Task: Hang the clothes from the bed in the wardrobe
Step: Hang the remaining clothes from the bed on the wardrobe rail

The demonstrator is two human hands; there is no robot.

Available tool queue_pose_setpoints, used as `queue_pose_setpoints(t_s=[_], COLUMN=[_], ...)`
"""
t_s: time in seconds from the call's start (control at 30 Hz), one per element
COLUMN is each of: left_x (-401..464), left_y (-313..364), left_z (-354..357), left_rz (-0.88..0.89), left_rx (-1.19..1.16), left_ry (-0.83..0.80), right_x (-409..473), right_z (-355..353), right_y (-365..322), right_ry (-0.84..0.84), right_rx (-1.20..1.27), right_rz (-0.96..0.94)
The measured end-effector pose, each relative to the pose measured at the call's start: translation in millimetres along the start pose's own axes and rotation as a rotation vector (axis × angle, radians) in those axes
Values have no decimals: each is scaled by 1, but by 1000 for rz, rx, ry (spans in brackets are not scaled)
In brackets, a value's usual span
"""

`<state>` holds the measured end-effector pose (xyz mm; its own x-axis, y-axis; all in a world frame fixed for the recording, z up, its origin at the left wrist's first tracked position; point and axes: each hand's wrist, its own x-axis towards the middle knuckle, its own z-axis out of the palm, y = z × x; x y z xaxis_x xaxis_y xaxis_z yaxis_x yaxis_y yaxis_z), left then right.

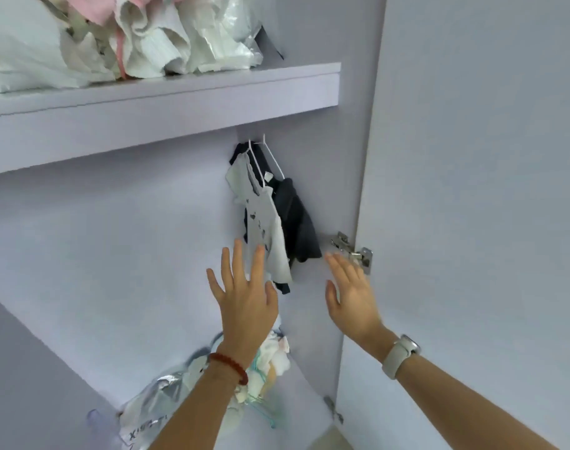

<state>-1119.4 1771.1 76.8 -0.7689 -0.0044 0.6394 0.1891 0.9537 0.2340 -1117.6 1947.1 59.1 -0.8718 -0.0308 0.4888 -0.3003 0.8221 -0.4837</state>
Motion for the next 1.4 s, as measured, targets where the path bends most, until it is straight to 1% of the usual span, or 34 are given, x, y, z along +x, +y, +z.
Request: queue_pose_setpoints(t_s=[0.13, 0.23, 0.33, 0.43, 0.53, 0.6, 0.7, 0.8, 0.87, 0.93, 1.03, 1.17, 1.23, 1.3, 1.4], left_x=[-66, -110, -163, -221, -278, -316, -374, -429, -467, -506, -574, -676, -722, -762, -812], left_y=[22, 49, 83, 120, 156, 180, 216, 256, 281, 302, 319, 327, 329, 330, 330], left_z=[31, 44, 45, 36, 20, 3, -21, -53, -73, -99, -140, -187, -206, -221, -235], left_rz=[49, 168, 358, 581, 793, 924, 1198, 1407, 1545, 1642, 1737, 1954, 2019, 2033, 2075], left_rx=[-163, -241, -290, -349, -416, -502, -615, -602, -616, -622, -587, -472, -400, -324, -256], left_ry=[-254, -430, -621, -778, -888, -962, -997, -1063, -1052, -1058, -1155, -1283, -1366, -1441, -1470], right_x=[-104, -185, -270, -359, -444, -497, -569, -636, -680, -725, -794, -891, -938, -983, -1047], right_z=[-13, -34, -62, -87, -103, -108, -113, -119, -126, -132, -140, -157, -170, -180, -194], right_y=[26, 39, 37, 23, 1, -20, -54, -89, -113, -135, -164, -195, -208, -216, -222], right_ry=[-22, -31, -18, 54, 164, 244, 363, 469, 550, 638, 758, 871, 929, 960, 979], right_rx=[-113, -226, -320, -355, -398, -397, -368, -352, -338, -298, -231, -194, -184, -190, -203], right_rz=[292, 515, 726, 955, 1175, 1335, 1567, 1725, 1819, 1911, 2014, 2151, 2230, 2301, 2372])
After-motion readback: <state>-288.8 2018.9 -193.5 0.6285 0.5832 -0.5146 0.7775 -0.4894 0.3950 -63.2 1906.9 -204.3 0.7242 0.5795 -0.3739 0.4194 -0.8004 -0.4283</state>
